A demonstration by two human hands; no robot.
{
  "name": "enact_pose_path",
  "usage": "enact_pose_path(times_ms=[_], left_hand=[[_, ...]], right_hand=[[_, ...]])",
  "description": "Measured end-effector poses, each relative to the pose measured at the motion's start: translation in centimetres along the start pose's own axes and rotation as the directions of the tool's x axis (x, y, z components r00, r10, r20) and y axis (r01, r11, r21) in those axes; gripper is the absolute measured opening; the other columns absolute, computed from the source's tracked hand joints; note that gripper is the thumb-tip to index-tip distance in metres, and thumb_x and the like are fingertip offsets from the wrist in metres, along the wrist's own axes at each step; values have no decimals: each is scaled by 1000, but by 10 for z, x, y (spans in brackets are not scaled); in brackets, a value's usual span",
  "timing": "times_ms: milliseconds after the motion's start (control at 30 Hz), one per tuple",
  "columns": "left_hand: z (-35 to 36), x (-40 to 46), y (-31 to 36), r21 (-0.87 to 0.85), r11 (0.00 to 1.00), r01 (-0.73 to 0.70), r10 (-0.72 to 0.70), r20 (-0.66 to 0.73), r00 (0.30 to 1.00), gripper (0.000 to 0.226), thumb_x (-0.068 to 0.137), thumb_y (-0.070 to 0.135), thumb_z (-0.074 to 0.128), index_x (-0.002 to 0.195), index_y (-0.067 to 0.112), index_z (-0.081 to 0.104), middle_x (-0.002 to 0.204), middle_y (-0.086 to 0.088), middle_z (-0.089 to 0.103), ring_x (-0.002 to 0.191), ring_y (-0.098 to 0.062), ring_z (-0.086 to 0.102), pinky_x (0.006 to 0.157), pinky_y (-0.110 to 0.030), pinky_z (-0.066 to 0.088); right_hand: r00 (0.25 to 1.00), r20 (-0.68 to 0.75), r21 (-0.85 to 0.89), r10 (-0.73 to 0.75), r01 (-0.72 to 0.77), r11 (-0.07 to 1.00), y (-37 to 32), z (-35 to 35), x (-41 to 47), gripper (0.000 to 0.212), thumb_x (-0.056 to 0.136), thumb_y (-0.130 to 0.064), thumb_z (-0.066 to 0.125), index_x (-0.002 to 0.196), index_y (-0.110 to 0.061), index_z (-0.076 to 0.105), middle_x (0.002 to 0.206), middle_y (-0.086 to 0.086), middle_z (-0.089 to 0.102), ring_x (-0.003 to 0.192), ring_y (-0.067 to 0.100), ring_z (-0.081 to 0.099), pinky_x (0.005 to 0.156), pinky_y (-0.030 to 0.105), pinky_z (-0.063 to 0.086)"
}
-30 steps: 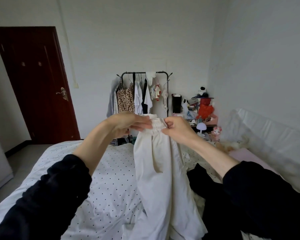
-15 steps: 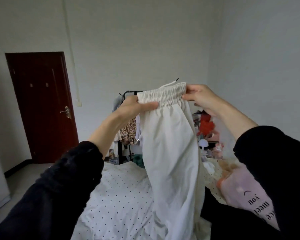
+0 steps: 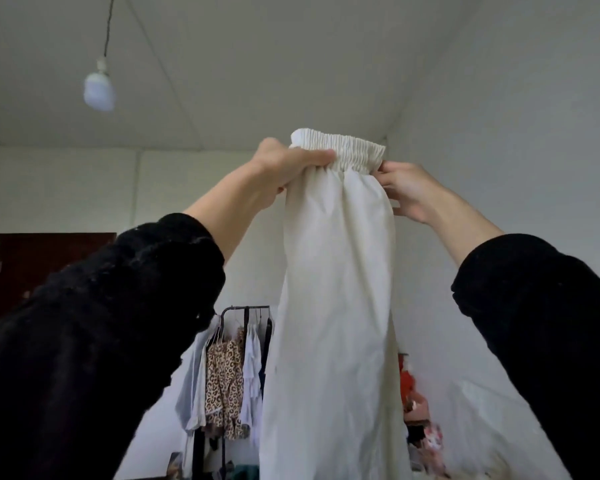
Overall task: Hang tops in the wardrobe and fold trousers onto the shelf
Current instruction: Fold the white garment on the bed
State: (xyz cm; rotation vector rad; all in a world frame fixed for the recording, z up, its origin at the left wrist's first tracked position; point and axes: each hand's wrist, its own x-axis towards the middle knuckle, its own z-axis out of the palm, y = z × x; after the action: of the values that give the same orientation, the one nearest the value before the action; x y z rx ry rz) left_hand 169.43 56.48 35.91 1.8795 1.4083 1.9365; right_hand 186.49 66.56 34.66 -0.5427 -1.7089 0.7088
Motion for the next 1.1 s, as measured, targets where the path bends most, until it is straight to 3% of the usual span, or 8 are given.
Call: enact_pose_path(times_ms=[133, 267, 533, 667, 767, 867, 967, 1100], left_hand=[[-3, 2, 5, -26, 999, 30, -30, 19, 999, 41, 67, 43, 81, 80, 15, 53, 64, 5, 47, 52, -12, 40, 50, -24, 31], [-22, -7, -9, -17, 991, 130, -130, 18, 991, 40, 69, 42, 79, 84, 17, 52, 62, 4, 46, 56, -14, 38, 60, -26, 35], [-133, -93, -132, 44, 880, 473, -471, -52, 881, 29, 72, 38, 77, 81, 18, 58, 62, 4, 56, 40, -7, 48, 63, -25, 38], [-211, -174, -217, 46, 770, 636, -628, -120, 769, 41, 69, 41, 77, 94, 11, 65, 76, 1, 68, 64, -13, 63, 82, -30, 45], [-285, -244, -276, 15, 657, 754, -740, -178, 648, 39, 68, 39, 79, 90, 9, 66, 79, -1, 71, 69, -15, 64, 89, -33, 47], [-376, -324, -343, -19, 522, 853, -828, -250, 502, 36, 66, 37, 81, 81, 10, 64, 64, 2, 67, 57, -11, 60, 70, -29, 45], [-441, -387, -389, -30, 390, 920, -889, -272, 368, 36, 65, 35, 82, 74, 10, 58, 56, 1, 63, 49, -9, 58, 54, -22, 29], [-517, -451, -448, -61, 266, 962, -919, -318, 233, 30, 70, 32, 80, 80, 7, 66, 53, 3, 62, 46, -6, 57, 45, -16, 29]], right_hand=[[999, 26, -29, -42, 42, 999, -16, -15, 4, 16, 84, -7, 62, 91, -22, 65, 80, -8, 63, 67, 6, 55, 63, 22, 40], [998, 63, -95, 7, -1, 996, -19, 8, 11, 13, 85, -10, 64, 88, -22, 69, 74, -9, 64, 63, 6, 54, 60, 21, 40], [907, 378, -147, 185, -138, 979, 51, 186, -17, 16, 83, -6, 62, 85, -21, 68, 72, -8, 59, 54, 5, 49, 49, 18, 38], [782, 550, -160, 293, -246, 956, 102, 315, -66, 20, 84, -1, 61, 89, -19, 70, 78, -5, 61, 55, 6, 48, 48, 16, 36], [667, 656, -190, 353, -307, 933, 135, 423, -117, 22, 85, -3, 63, 85, -23, 69, 85, -3, 67, 68, 10, 57, 72, 27, 43], [522, 740, -267, 424, -350, 898, 165, 550, -182, 26, 83, -7, 67, 105, -21, 69, 94, -3, 69, 81, 12, 58, 87, 32, 42], [432, 760, -348, 485, -358, 866, 188, 644, -242, 35, 83, -12, 69, 116, -21, 64, 95, -2, 67, 83, 11, 57, 93, 33, 40], [369, 792, -359, 486, -362, 860, 210, 759, -316, 42, 83, -7, 68, 124, -9, 61, 119, 12, 65, 98, 18, 60, 69, 19, 42]])
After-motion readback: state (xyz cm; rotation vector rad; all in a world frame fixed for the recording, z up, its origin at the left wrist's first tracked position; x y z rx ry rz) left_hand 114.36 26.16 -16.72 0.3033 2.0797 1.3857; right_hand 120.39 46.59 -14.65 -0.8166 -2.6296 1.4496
